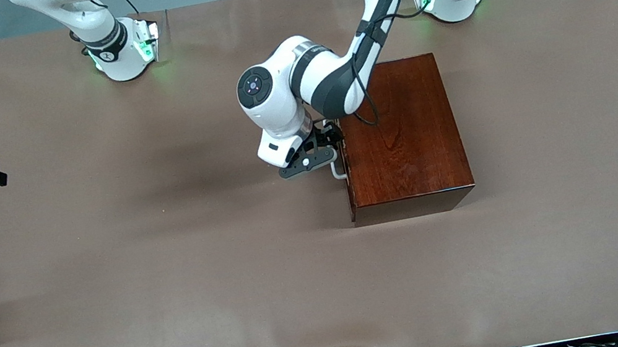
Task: Open drawer, take yellow block, close drawer
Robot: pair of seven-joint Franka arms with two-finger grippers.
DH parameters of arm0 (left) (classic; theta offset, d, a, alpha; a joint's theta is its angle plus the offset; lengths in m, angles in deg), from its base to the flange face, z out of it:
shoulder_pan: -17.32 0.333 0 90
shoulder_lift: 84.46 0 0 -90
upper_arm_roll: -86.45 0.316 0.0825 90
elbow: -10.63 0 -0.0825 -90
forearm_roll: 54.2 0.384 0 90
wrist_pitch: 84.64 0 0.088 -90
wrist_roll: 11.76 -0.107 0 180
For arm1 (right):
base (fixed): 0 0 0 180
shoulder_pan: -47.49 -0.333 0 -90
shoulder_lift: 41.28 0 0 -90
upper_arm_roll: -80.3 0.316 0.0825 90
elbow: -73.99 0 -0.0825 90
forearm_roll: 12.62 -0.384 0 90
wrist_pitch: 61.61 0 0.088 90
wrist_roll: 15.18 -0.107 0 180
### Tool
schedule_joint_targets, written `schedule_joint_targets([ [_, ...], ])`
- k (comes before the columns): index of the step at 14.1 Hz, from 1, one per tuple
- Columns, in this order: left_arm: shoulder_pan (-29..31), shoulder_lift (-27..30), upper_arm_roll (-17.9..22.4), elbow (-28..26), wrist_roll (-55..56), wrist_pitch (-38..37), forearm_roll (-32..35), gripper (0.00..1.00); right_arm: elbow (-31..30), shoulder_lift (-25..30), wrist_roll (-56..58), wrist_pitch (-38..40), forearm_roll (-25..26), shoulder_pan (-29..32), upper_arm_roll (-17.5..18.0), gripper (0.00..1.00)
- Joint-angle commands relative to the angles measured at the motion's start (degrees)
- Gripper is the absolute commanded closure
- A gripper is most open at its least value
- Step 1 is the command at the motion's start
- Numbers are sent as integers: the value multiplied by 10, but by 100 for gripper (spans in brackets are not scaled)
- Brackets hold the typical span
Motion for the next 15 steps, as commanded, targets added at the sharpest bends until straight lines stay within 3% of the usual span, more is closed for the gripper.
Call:
schedule_joint_targets([
  [1,-7,-14,10,13,-7,-6,11,0,-5,10,0,3,0,1,2,0],
  [15,-7,-25,10,16,-3,42,10,0,-5,10,-1,0,0,1,2,0],
])
